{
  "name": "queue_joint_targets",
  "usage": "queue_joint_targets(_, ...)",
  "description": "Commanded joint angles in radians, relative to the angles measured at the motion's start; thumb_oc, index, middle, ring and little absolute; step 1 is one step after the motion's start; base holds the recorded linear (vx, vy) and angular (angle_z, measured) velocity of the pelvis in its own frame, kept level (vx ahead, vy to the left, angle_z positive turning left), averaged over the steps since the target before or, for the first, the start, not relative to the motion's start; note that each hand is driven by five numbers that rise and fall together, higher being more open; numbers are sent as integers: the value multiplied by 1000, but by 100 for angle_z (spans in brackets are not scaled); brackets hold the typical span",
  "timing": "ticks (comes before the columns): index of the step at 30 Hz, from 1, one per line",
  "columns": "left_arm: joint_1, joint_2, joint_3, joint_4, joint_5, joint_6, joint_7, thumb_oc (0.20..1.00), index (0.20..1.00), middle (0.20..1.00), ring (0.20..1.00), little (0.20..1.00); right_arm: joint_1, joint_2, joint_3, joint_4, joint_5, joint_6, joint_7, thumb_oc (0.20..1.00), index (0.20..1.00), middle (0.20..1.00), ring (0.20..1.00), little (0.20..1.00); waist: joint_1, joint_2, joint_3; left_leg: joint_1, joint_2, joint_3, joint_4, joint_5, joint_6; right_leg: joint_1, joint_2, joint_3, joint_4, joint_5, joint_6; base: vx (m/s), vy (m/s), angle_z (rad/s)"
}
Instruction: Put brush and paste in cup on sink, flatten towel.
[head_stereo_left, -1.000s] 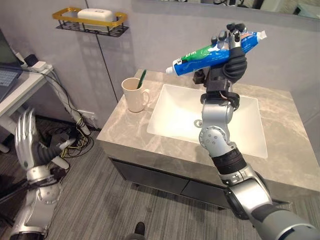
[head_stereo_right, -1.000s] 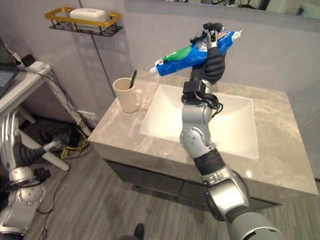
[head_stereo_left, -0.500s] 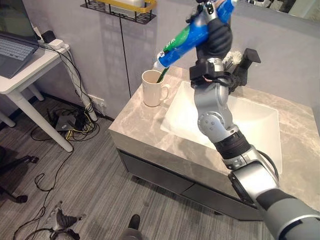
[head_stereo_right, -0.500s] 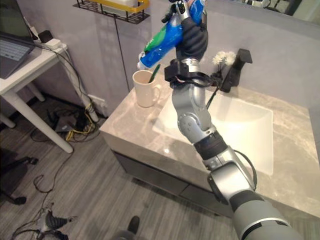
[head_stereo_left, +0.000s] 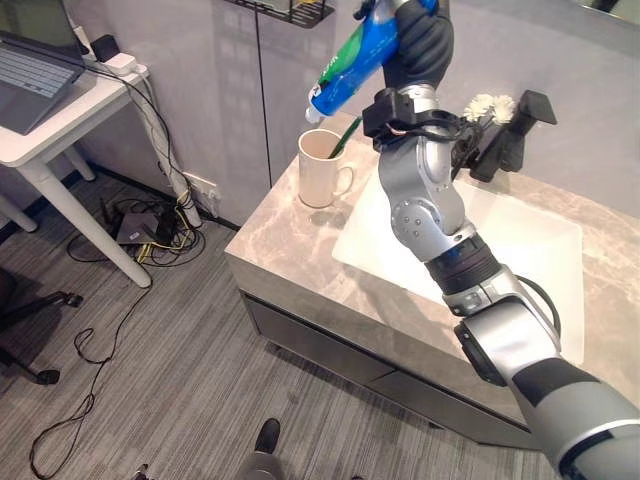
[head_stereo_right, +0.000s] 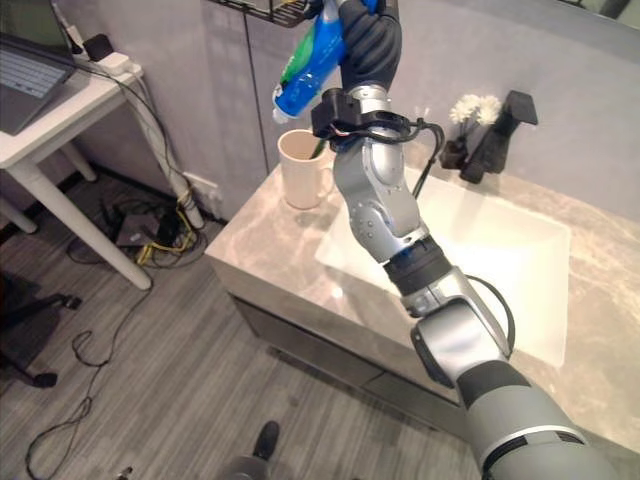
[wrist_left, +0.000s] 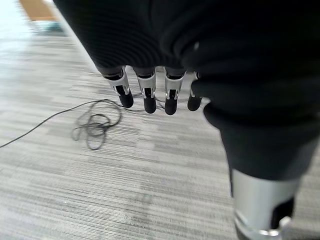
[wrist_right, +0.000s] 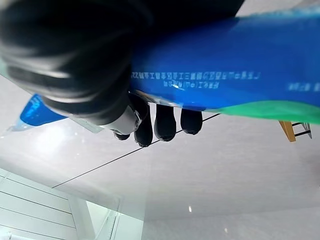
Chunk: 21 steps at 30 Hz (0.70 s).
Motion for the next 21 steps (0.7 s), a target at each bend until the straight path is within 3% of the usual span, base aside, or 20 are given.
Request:
queue_joint_targets(1,-74,62,-30,59,-31,-24,30,1000,1000,1000,1000,1000,-126,-74,-18,15,-70,-30,-9,200,200,200,200,200,23,-49,-4,-66,-9,-31,2,40,-12,50,-144,-41,-2,165,75,10,6,16)
queue_joint_targets(8,-127,55,-120,-29,-19,-59,61,1000,1000,1000,1000,1000,-122,-109,-20,31,-90,-37,-39,200,200,200,200,200,37,-63,26,-100,-36,-72,2,47,-7,56,-149,-81,-1,185,83,21,4,22)
queue_joint_targets(21,-126,55,-129,-5,-24,-59,65,1000,1000,1000,1000,1000,-168,-140,1,82,-132,-34,-64,200,200,200,200,200,63,-81,66,-138,-60,-94,2,50,-1,42,-154,-99,-2,202,91,3,3,5)
